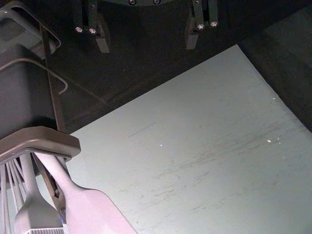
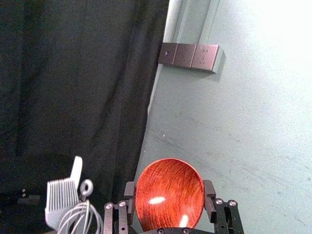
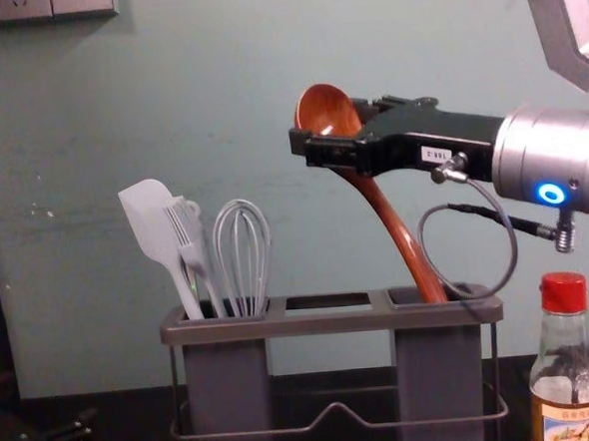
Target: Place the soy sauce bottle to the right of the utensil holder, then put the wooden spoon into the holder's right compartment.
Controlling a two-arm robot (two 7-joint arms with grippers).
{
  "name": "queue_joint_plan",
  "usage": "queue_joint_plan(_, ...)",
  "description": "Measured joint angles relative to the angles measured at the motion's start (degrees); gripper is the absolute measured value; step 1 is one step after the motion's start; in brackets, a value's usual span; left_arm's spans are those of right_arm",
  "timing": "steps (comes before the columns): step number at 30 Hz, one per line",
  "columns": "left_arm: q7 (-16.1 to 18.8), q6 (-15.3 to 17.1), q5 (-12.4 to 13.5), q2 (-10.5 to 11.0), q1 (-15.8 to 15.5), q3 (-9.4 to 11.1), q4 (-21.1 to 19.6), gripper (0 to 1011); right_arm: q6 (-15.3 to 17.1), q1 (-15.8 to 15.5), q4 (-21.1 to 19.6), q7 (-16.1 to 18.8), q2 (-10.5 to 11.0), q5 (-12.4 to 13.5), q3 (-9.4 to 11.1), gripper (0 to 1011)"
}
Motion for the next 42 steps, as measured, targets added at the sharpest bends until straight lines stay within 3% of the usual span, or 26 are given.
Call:
queue_joint_plan(5,0.0,0.0,0.0,0.0,0.0,0.0,0.0,1005,1.8,-1.0,-0.8,0.0,0.5,0.1,0.3,838)
queue_joint_plan(15,0.0,0.0,0.0,0.0,0.0,0.0,0.0,1005,10.2,-1.9,-3.9,3.1,3.6,3.2,0.3,838)
queue_joint_plan(17,0.0,0.0,0.0,0.0,0.0,0.0,0.0,1005,13.2,-2.4,-5.7,3.3,5.0,4.3,0.6,838)
queue_joint_plan(24,0.0,0.0,0.0,0.0,0.0,0.0,0.0,1005,18.9,-4.1,-10.0,3.7,8.2,7.2,1.3,838)
queue_joint_plan(35,0.0,0.0,0.0,0.0,0.0,0.0,0.0,1005,20.9,-7.9,-15.8,4.0,12.3,10.5,2.1,838)
queue_joint_plan(42,0.0,0.0,0.0,0.0,0.0,0.0,0.0,1005,21.4,-9.1,-17.1,3.6,13.8,11.4,1.8,838)
